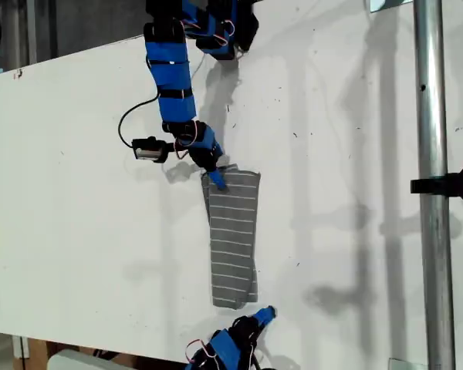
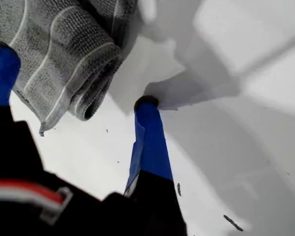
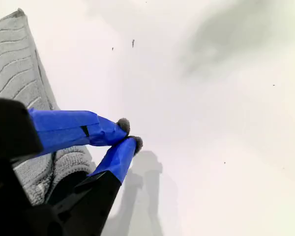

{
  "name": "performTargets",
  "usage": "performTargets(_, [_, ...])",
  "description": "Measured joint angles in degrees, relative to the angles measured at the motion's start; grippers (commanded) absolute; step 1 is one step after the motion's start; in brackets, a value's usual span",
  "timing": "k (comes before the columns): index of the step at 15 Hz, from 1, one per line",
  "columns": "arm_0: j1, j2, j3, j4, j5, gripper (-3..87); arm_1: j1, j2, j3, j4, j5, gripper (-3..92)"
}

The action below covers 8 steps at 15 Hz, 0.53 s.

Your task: Grasp corners of a towel and fold twice.

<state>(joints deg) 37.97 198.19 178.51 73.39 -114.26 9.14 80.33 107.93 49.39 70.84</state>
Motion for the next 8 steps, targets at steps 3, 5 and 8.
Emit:
performTargets(3, [0.00, 0.00, 0.00, 0.00, 0.00, 1.0, 0.00, -8.79, -10.90, 0.09, -0.35, 40.0])
performTargets(5, [0.00, 0.00, 0.00, 0.00, 0.00, 1.0, -0.53, -14.41, -18.63, 0.09, -0.44, 21.9])
performTargets(8, [0.62, 0.00, 0.00, 0.00, -0.26, 1.1, -0.70, -16.26, -21.62, -0.18, -0.18, -0.2])
